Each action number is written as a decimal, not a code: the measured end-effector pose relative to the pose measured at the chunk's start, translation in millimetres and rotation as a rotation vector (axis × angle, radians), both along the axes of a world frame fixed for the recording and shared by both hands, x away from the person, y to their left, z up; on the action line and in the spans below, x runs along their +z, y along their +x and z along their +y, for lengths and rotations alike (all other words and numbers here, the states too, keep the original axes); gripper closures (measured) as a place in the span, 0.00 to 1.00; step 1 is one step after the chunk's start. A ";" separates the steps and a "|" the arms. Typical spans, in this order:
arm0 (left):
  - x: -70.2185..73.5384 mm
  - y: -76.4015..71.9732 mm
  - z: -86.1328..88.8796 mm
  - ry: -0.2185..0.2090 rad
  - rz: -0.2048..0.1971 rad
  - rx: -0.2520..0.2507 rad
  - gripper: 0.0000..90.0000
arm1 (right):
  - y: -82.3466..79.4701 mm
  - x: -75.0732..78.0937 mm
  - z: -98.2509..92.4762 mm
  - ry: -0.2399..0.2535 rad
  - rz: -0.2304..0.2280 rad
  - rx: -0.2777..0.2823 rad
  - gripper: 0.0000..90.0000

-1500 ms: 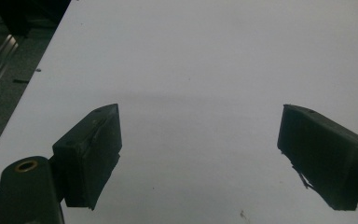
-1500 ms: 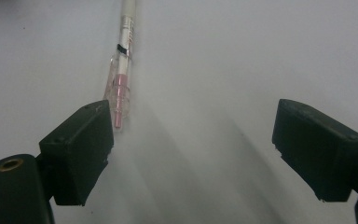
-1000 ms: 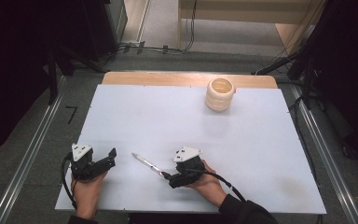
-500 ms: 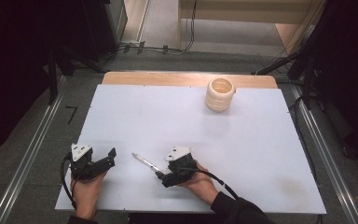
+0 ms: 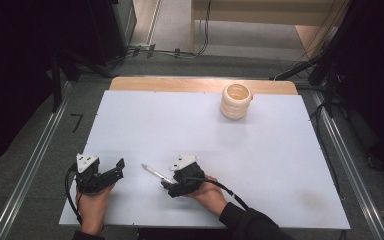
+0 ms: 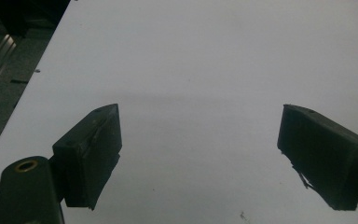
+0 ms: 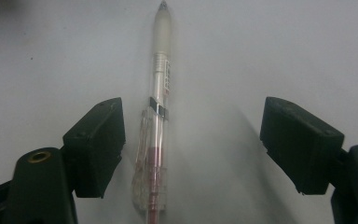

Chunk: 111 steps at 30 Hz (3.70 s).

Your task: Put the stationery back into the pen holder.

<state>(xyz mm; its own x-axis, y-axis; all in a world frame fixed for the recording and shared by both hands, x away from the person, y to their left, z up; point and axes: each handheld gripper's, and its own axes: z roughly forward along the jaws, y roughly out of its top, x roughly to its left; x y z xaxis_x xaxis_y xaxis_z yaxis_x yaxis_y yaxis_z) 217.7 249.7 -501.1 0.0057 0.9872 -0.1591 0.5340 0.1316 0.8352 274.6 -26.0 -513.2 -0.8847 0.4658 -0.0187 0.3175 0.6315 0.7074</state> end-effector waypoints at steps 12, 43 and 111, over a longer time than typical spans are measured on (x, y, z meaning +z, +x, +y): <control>0.4 0.2 0.4 0.000 -0.002 -0.005 0.16 | 3.7 -1.0 13.8 -0.020 -0.006 0.028 0.34; 0.8 0.5 0.9 -0.007 -0.006 -0.013 0.16 | 11.2 2.6 56.4 -0.058 -0.026 0.075 0.67; -0.8 1.0 1.2 -0.004 0.002 -0.012 0.16 | 35.0 15.3 30.8 -0.057 -0.019 0.009 0.88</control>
